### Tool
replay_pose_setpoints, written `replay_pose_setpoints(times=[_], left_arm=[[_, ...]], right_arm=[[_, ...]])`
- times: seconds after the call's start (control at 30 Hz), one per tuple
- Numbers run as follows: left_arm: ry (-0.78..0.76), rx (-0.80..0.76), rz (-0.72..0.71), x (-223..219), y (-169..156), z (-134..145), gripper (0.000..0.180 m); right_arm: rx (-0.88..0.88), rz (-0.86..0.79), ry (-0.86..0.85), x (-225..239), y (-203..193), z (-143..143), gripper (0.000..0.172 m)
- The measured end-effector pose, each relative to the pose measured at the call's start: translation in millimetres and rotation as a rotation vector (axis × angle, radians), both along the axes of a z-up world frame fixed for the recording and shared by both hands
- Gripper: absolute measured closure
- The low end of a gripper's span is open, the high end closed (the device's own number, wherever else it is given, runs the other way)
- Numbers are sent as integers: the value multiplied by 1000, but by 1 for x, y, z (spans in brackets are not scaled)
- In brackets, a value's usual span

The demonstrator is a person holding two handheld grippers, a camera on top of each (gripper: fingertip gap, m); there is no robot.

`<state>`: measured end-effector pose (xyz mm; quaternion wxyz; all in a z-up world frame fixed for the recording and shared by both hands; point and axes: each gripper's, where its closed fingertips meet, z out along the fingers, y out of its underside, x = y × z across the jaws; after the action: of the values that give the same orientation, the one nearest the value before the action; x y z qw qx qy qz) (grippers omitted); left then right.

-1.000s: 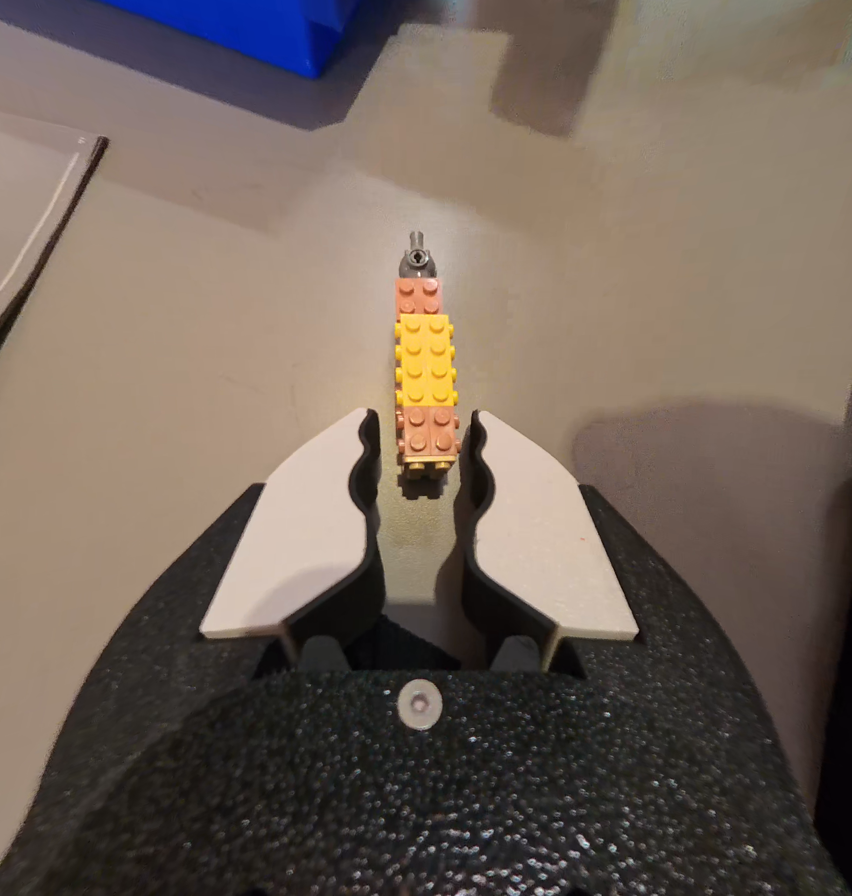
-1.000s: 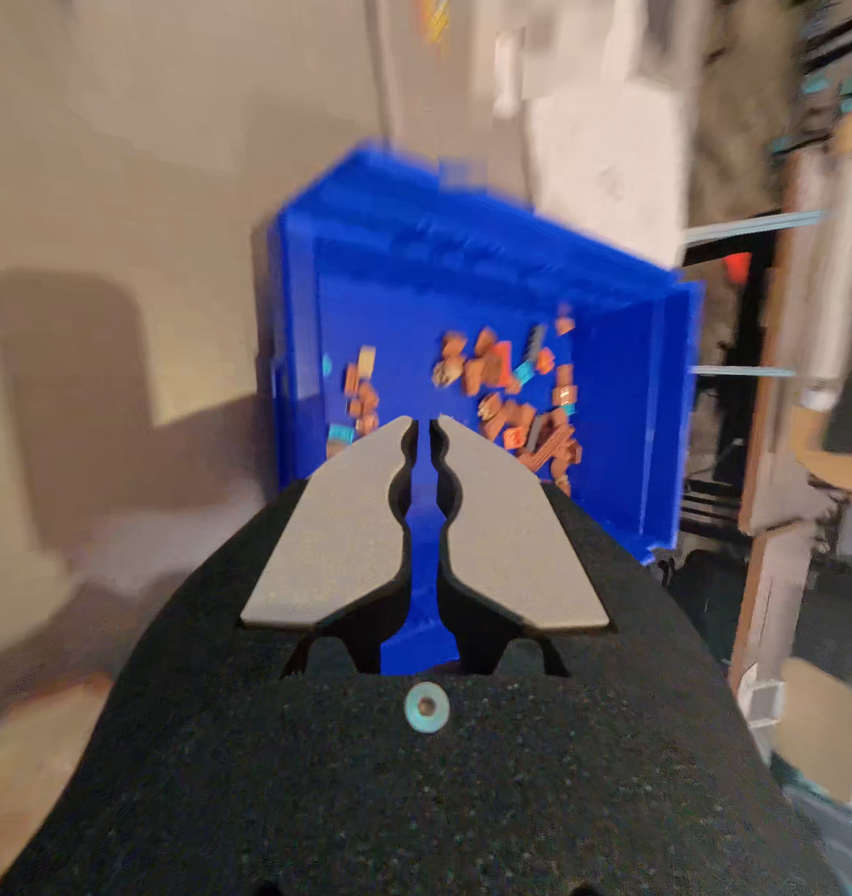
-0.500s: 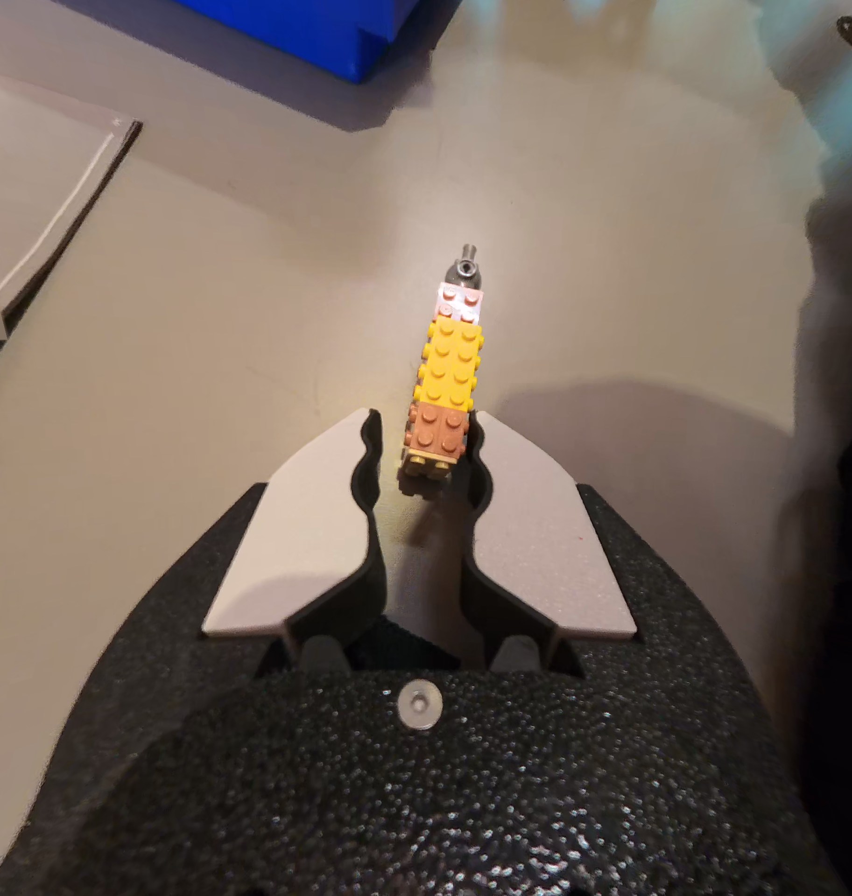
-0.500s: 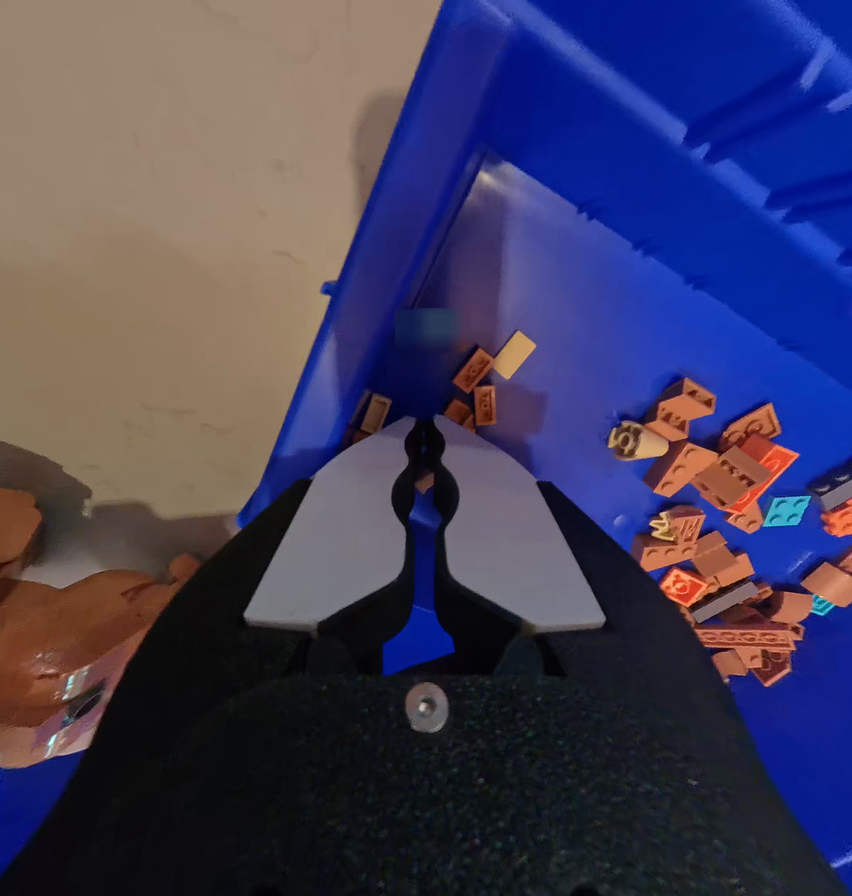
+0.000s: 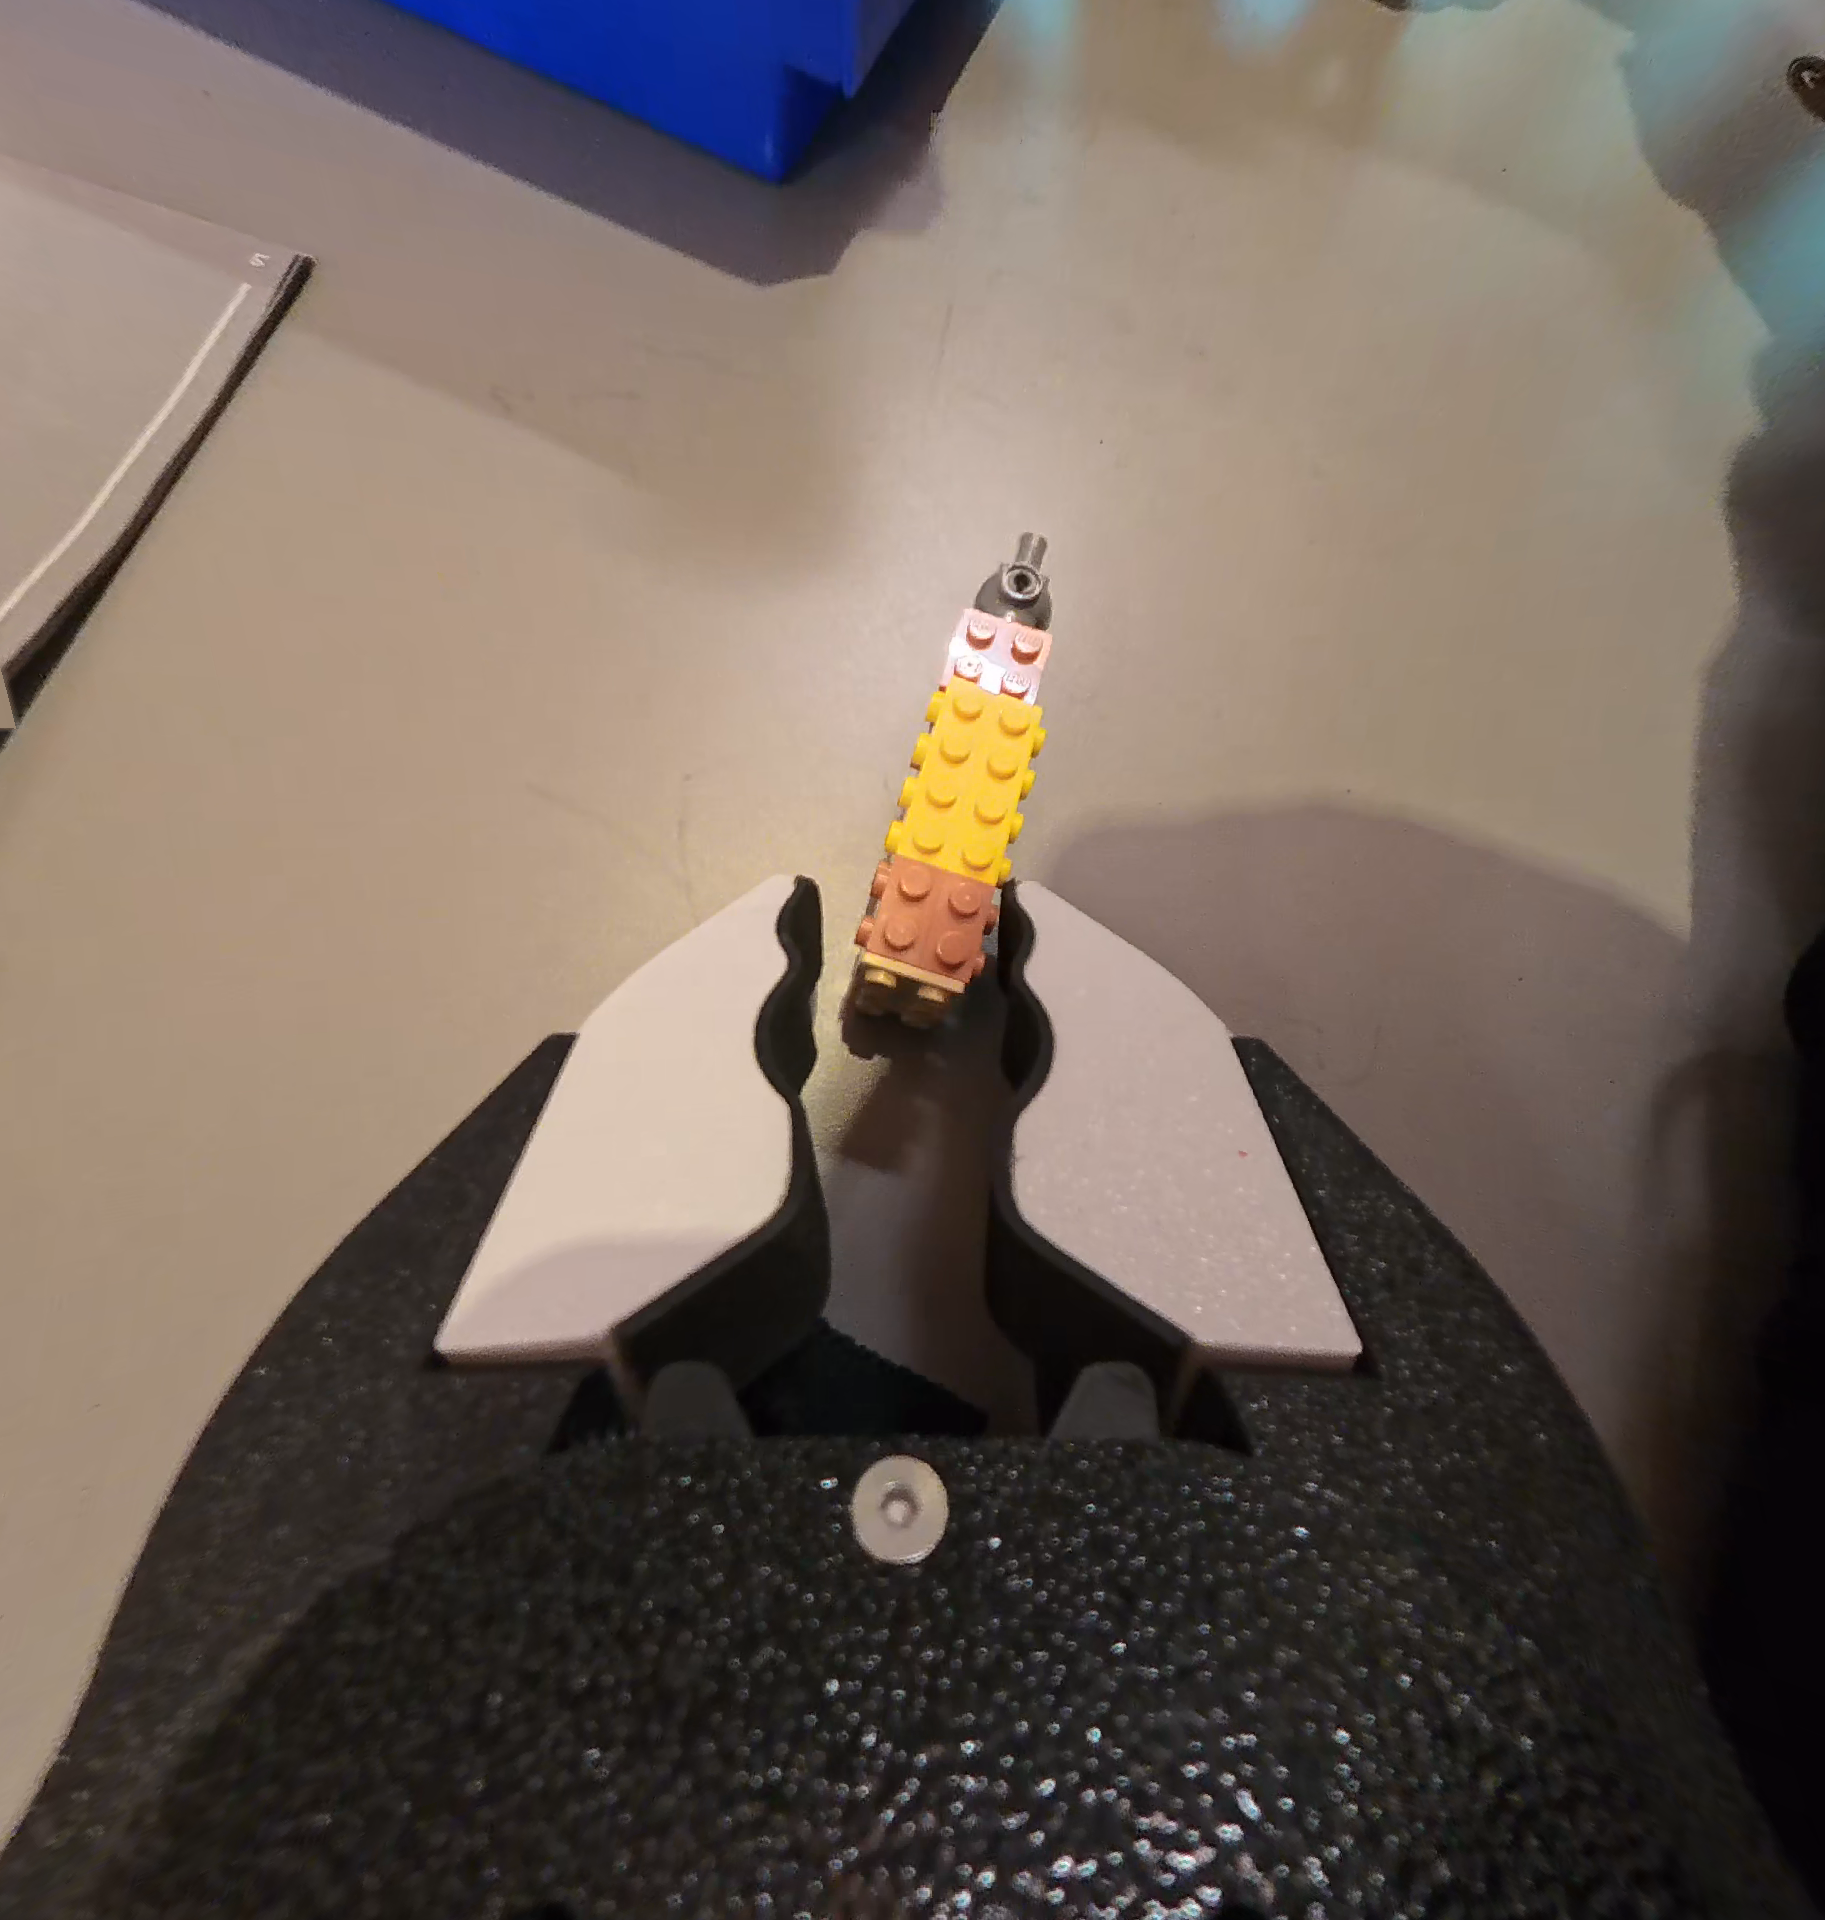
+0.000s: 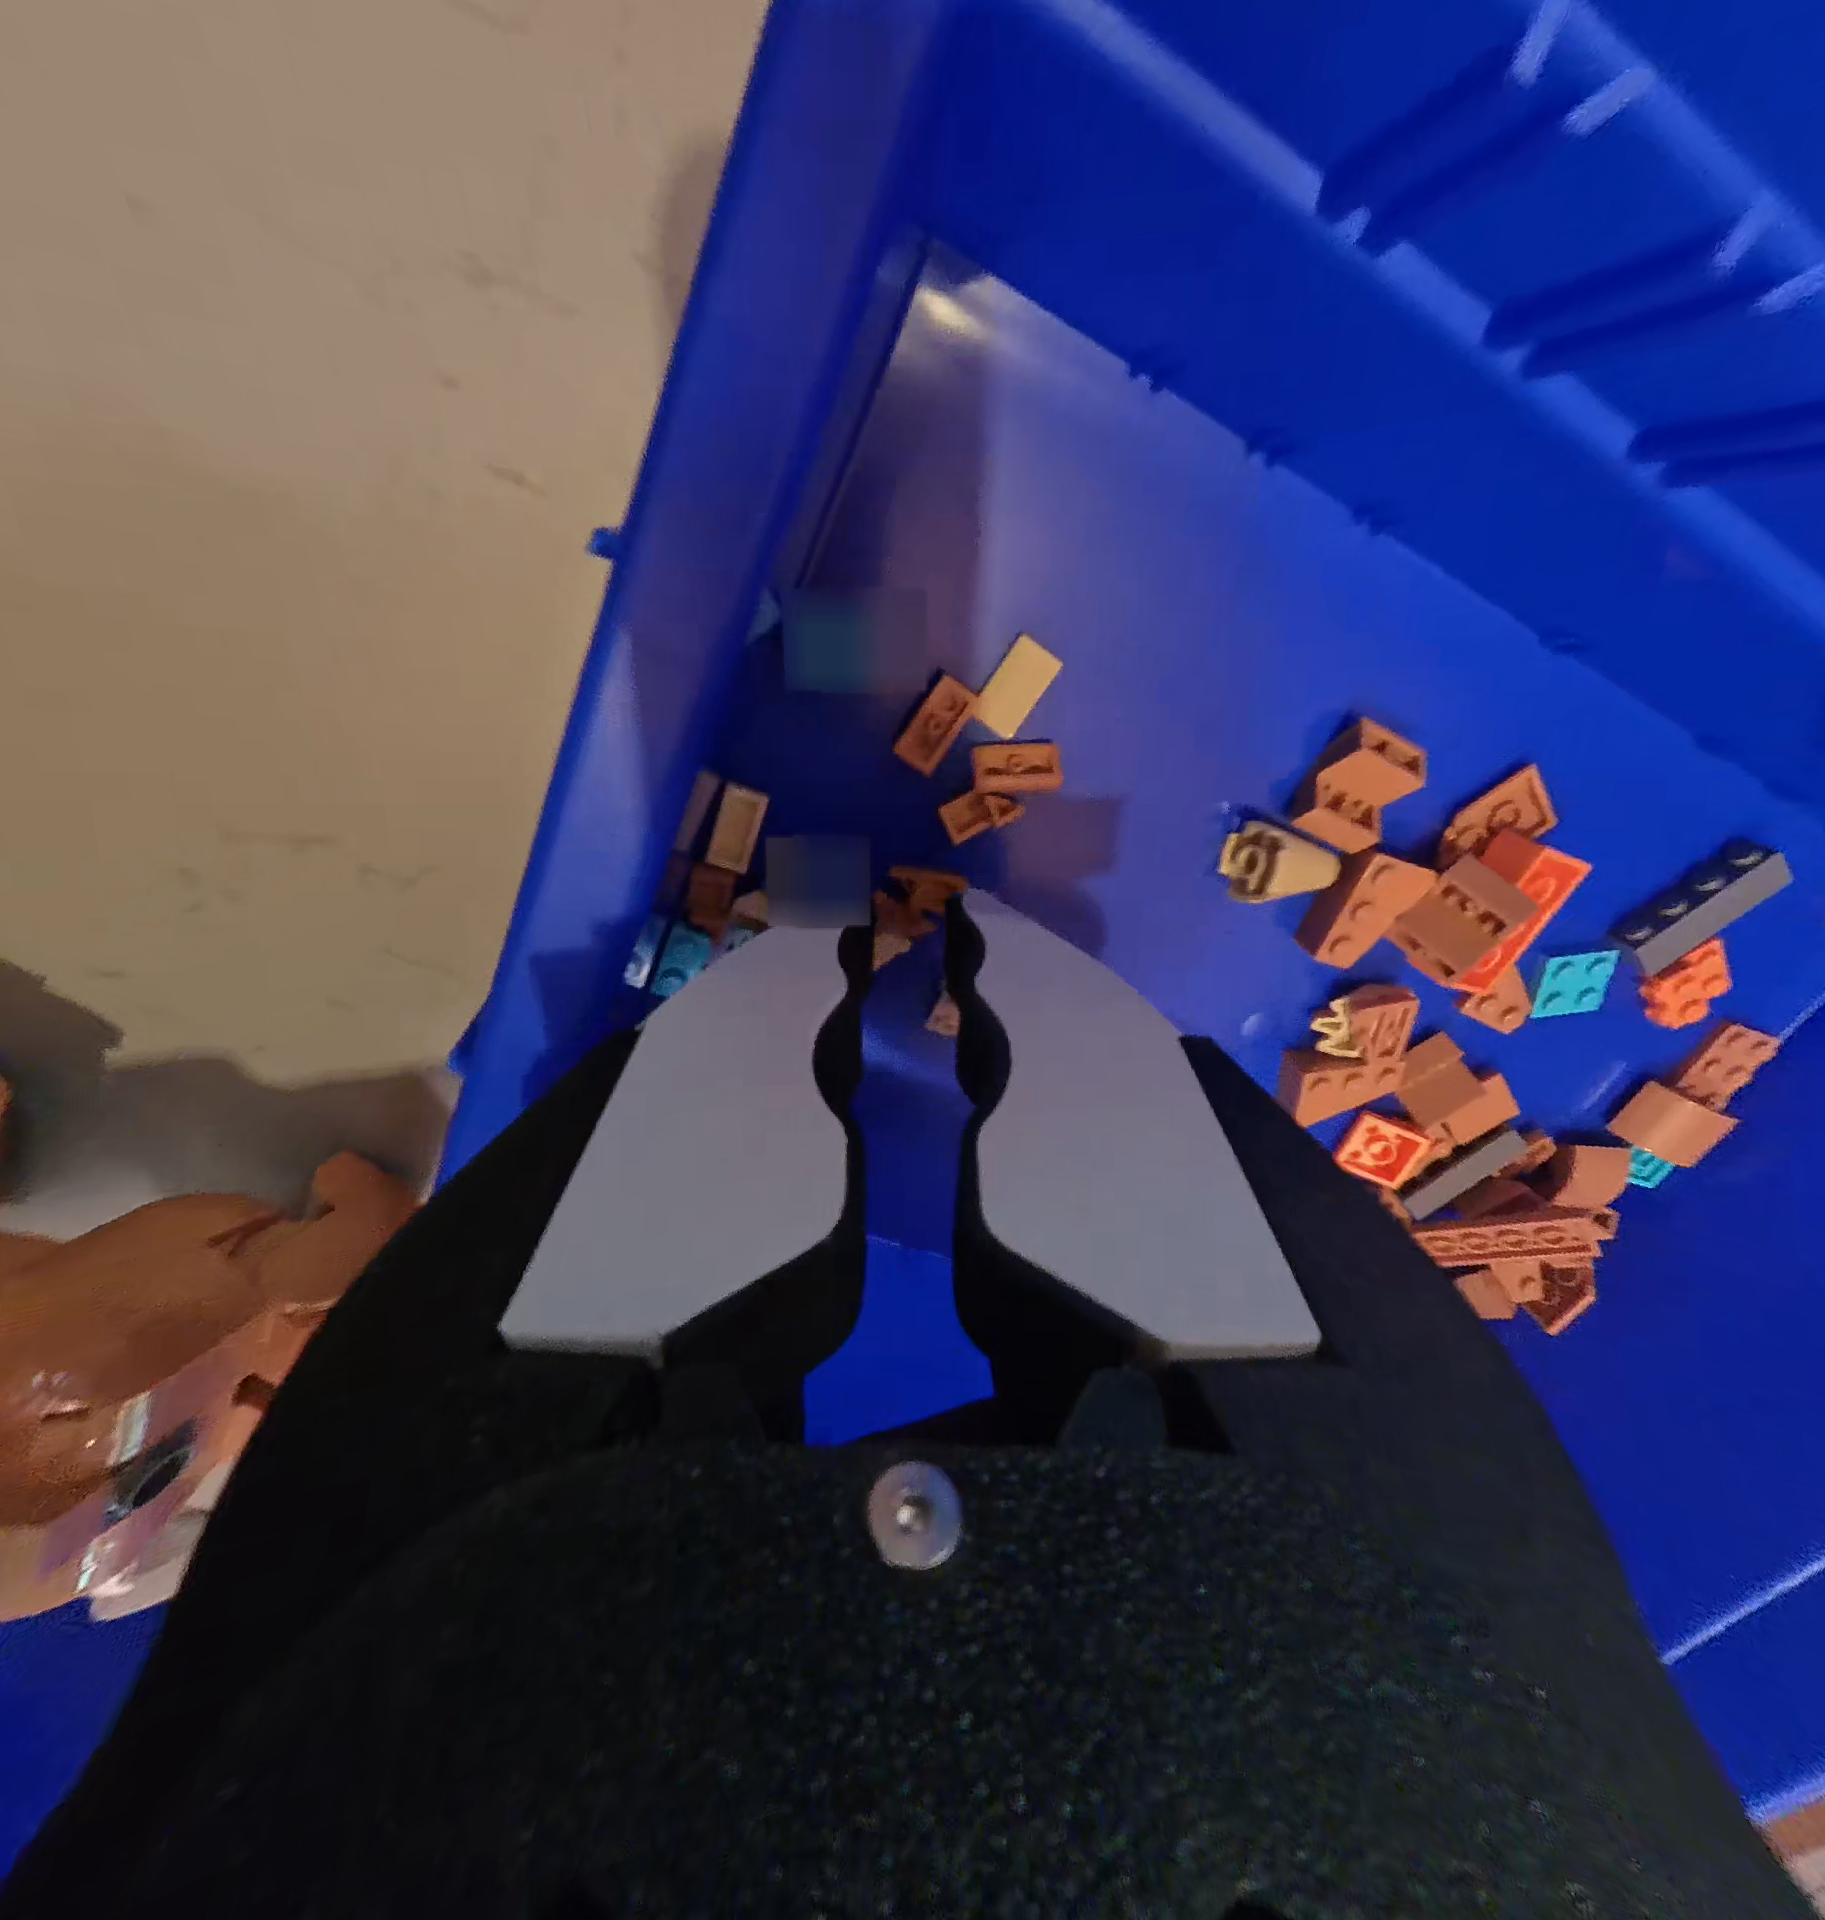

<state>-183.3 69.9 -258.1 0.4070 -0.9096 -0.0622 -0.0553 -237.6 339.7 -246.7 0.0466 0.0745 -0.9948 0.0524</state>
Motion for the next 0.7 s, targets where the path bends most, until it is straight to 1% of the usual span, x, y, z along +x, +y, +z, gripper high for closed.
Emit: replay_pose_setpoints(times=[0.17, 0.43, 0.57, 0.7], left_arm=[[2, -1, 6, -1, 0, 0, 149], [-4, 1, 8, -1, 0, 0, 149], [-10, 3, 13, -2, 0, 0, 150], [-10, 3, 14, -2, 0, 0, 150]], right_arm=[[72, 16, -24, 6, 6, -12, 160], [8, 33, 27, -1, -9, -10, 157], [-34, 37, -26, 8, -17, -6, 165], [-15, 42, -55, 8, -14, -9, 163]])
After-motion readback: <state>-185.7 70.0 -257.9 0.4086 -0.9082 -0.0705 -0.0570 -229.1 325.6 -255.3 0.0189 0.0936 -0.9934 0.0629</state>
